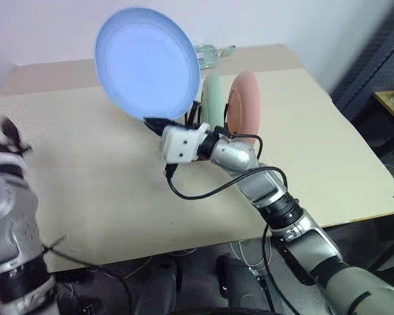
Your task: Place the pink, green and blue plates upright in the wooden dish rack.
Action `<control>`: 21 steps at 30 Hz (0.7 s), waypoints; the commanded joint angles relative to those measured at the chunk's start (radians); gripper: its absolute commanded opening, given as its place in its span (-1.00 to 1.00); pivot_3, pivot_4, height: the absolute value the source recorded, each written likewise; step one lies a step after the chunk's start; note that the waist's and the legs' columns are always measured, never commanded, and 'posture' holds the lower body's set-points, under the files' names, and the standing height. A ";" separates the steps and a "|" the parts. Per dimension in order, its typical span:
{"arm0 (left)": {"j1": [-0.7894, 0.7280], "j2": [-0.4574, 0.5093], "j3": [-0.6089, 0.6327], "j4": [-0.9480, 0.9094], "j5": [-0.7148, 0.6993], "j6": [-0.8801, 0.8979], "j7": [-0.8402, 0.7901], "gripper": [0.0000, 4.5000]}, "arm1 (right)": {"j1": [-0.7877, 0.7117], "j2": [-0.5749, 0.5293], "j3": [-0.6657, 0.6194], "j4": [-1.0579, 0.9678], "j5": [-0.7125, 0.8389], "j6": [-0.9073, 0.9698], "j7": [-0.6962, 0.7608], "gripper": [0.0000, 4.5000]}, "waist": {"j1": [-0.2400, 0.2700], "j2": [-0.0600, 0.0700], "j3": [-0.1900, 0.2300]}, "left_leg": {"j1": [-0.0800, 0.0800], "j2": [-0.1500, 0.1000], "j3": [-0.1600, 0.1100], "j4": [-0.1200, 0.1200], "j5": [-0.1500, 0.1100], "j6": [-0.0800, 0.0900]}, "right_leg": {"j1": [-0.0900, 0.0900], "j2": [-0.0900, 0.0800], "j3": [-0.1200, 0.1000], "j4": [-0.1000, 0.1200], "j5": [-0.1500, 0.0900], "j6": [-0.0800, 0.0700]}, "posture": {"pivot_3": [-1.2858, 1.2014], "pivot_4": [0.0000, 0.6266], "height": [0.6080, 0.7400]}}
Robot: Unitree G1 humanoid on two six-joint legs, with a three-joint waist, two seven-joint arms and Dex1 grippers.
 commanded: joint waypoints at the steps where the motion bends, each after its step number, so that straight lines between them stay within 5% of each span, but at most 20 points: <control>1: 0.093 -0.031 -0.192 -0.068 0.092 -0.077 -0.140 0.09 | 0.023 0.105 -0.157 -0.205 0.434 0.220 0.053 -1.00 | 0.005 0.000 0.000 | 0.000 0.001 -0.001 0.000 0.000 0.000 | 0.000 -0.001 0.000 0.000 0.000 -0.001 | 0.03 -0.52 0.99; 8: 0.195 -0.118 -0.364 -0.089 0.172 -0.192 -0.264 0.09 | 0.061 0.177 -0.327 -0.350 0.973 0.634 -0.054 -1.00 | -0.008 0.002 0.000 | 0.001 0.002 -0.005 -0.002 -0.001 0.000 | -0.002 -0.003 0.000 0.001 -0.003 -0.005 | 0.03 -0.52 0.99; 21: 0.231 -0.132 -0.424 -0.131 0.198 -0.219 -0.395 0.09 | 0.082 0.232 -0.410 -0.258 1.164 0.809 -0.290 -1.00 | -0.007 0.004 0.000 | 0.001 0.005 -0.002 -0.009 0.000 0.000 | -0.007 0.000 0.000 0.003 -0.005 -0.008 | 0.03 -0.52 0.99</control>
